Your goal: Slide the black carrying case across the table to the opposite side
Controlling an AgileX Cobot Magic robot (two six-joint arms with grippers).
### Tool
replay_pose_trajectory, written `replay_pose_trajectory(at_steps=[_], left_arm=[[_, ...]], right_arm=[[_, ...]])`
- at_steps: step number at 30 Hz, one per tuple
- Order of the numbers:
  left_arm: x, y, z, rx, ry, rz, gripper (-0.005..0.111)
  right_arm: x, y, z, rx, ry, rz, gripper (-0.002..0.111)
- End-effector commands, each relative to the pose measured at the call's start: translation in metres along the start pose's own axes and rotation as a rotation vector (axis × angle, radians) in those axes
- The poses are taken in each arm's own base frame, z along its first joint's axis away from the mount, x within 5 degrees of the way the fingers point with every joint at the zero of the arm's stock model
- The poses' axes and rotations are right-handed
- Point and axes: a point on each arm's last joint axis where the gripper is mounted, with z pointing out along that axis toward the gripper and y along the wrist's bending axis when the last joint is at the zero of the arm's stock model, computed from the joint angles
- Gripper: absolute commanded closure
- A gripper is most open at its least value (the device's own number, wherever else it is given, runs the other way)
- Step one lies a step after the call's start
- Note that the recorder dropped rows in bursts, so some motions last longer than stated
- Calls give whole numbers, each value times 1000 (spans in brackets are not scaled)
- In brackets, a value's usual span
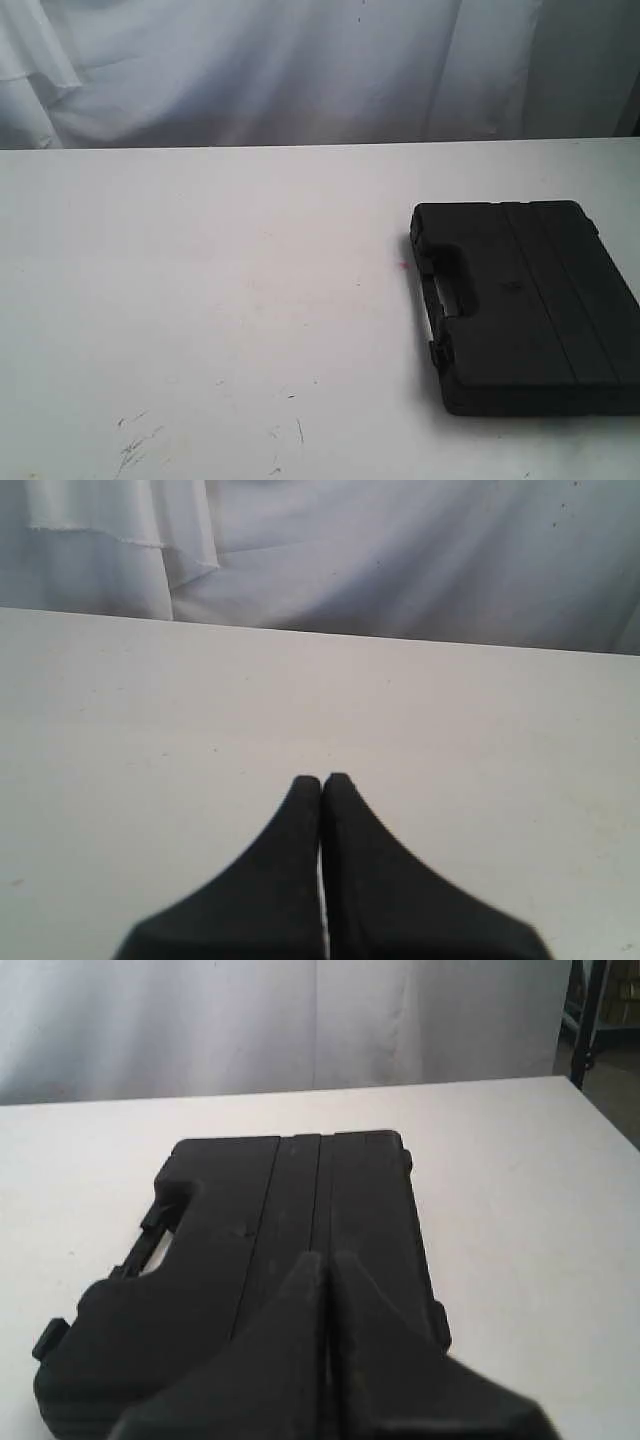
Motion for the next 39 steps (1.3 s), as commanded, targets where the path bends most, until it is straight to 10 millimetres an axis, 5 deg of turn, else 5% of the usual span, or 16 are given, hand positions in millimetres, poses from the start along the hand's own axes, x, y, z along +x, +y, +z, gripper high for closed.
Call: replay_pose_trajectory(at_steps=[1, 10, 21, 27, 32, 39], left_arm=[[1, 0, 0, 0, -9, -5, 107], [1, 0, 0, 0, -9, -5, 107], [1, 0, 0, 0, -9, -5, 107], [1, 0, 0, 0, -9, -5, 107], [1, 0, 0, 0, -9, -5, 107], [1, 0, 0, 0, -9, -5, 107]], right_arm=[[-11, 1, -1, -10, -136, 1, 108], [-48, 5, -14, -54, -568, 8, 108], [-67, 6, -30, -80, -837, 26, 108], [-102, 5, -40, -83, -731, 117, 108], [-156, 8, -39, -71, -572, 116, 108], [-181, 12, 14, -63, -141, 197, 108]])
